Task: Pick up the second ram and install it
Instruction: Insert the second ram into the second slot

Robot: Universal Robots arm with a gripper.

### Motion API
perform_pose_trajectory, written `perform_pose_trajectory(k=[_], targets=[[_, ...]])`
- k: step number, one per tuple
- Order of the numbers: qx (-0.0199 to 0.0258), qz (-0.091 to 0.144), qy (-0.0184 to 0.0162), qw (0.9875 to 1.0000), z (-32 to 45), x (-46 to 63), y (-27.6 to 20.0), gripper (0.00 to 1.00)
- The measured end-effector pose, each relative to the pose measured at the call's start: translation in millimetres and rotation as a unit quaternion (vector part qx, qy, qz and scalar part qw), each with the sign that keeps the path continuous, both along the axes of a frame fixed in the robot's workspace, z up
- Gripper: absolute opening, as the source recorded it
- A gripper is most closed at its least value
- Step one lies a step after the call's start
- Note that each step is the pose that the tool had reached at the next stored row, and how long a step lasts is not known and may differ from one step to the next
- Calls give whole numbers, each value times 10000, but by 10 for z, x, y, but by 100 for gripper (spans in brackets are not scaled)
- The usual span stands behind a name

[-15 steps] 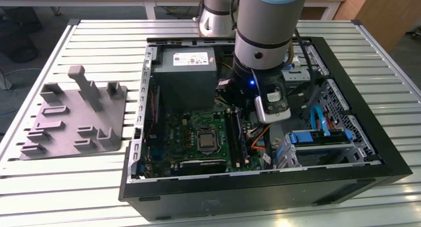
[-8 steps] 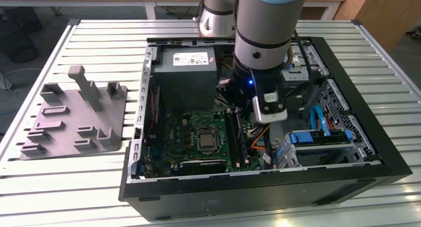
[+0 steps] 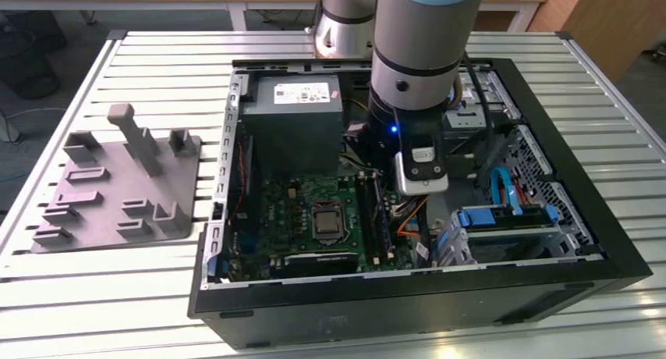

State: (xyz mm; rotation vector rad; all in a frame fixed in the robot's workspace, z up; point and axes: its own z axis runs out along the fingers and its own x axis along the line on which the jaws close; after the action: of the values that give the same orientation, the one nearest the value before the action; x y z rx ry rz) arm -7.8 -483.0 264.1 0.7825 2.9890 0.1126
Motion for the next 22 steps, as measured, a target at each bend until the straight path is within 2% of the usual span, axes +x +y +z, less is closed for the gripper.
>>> perform_pose_trajectory(k=[8, 19, 22], targets=[[-1, -367, 0, 9993, -1, 0, 0, 14], [-1, -829, 0, 9966, -1, 0, 0, 14], [-1, -855, 0, 9963, -1, 0, 0, 14]])
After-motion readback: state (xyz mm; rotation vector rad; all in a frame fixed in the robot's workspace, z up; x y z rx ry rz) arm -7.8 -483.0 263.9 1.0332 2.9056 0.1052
